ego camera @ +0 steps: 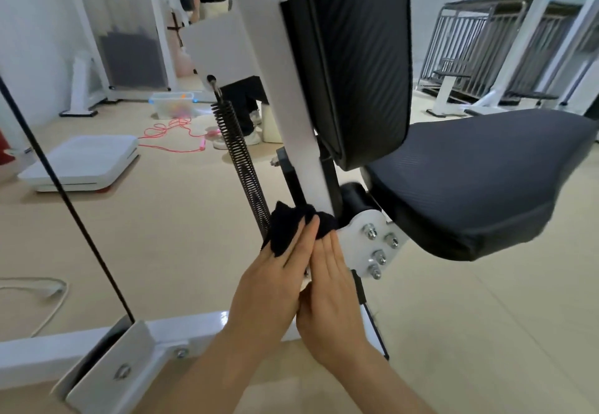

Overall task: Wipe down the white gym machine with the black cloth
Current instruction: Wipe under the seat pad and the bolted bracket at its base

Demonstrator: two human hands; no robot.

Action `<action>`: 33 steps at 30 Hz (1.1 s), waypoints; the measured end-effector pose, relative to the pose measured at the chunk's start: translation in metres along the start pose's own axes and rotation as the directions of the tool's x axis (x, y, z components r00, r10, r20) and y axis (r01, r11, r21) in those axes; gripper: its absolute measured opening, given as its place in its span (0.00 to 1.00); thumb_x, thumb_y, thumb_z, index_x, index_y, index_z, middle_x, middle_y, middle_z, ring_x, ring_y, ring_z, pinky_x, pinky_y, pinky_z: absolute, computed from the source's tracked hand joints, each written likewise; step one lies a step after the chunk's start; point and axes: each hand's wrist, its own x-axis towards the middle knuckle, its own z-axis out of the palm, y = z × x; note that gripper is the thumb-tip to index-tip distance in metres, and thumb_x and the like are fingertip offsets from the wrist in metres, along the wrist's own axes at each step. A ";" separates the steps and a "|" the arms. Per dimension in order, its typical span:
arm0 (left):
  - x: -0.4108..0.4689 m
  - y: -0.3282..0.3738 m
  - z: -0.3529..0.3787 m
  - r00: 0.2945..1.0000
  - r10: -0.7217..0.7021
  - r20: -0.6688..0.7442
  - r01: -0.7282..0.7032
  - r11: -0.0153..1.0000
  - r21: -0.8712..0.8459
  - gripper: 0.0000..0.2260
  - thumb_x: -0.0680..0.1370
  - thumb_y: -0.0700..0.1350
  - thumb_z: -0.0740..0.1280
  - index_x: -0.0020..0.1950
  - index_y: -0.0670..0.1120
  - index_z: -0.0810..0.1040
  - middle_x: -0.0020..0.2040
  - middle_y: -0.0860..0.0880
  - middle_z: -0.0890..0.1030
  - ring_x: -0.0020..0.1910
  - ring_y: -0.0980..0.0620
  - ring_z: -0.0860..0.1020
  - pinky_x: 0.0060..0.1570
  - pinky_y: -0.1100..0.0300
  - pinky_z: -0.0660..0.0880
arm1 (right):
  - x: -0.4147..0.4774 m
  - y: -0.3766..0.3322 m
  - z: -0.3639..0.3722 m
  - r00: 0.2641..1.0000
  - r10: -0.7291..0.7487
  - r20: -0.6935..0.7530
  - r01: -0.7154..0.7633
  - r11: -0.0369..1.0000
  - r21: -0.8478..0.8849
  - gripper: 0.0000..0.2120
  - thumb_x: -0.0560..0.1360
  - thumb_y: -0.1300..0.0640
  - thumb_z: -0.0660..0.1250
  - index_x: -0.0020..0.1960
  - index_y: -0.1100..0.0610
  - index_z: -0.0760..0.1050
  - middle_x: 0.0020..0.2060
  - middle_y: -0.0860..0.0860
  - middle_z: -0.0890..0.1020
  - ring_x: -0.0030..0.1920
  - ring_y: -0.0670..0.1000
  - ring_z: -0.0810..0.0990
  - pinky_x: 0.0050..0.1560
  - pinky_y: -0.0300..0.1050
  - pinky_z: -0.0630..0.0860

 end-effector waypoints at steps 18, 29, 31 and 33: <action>-0.002 0.038 0.067 0.959 -0.073 -0.273 0.131 0.971 0.201 0.13 0.73 0.39 0.63 0.54 0.44 0.82 0.52 0.45 0.81 0.48 0.46 0.74 0.43 0.54 0.76 | -0.036 0.066 -0.007 0.944 0.286 0.163 -0.327 0.772 0.545 0.40 0.70 0.70 0.63 0.72 0.36 0.59 0.65 0.49 0.72 0.64 0.49 0.75 0.59 0.48 0.77; -0.072 0.040 0.166 0.793 -0.534 0.292 0.571 0.820 -0.049 0.17 0.74 0.36 0.65 0.60 0.48 0.81 0.56 0.53 0.77 0.53 0.53 0.76 0.50 0.68 0.69 | -0.104 0.147 -0.012 0.493 0.490 0.719 -0.846 0.078 0.527 0.38 0.70 0.75 0.57 0.70 0.42 0.67 0.66 0.45 0.76 0.62 0.51 0.79 0.62 0.55 0.77; -0.066 0.051 0.177 0.729 -0.659 0.184 0.684 0.707 -0.178 0.15 0.74 0.35 0.66 0.58 0.48 0.79 0.53 0.54 0.73 0.48 0.56 0.75 0.46 0.74 0.67 | -0.106 0.162 -0.008 0.472 0.502 0.725 -0.869 0.130 0.477 0.37 0.68 0.71 0.58 0.71 0.42 0.66 0.60 0.47 0.80 0.54 0.53 0.80 0.56 0.53 0.79; -0.062 0.063 0.195 0.699 -0.695 0.172 0.713 0.655 -0.249 0.14 0.74 0.36 0.68 0.58 0.48 0.75 0.53 0.54 0.72 0.48 0.57 0.74 0.45 0.75 0.67 | -0.104 0.173 -0.004 0.454 0.499 0.738 -0.886 0.167 0.432 0.37 0.65 0.68 0.58 0.71 0.45 0.68 0.46 0.53 0.82 0.41 0.50 0.76 0.40 0.44 0.74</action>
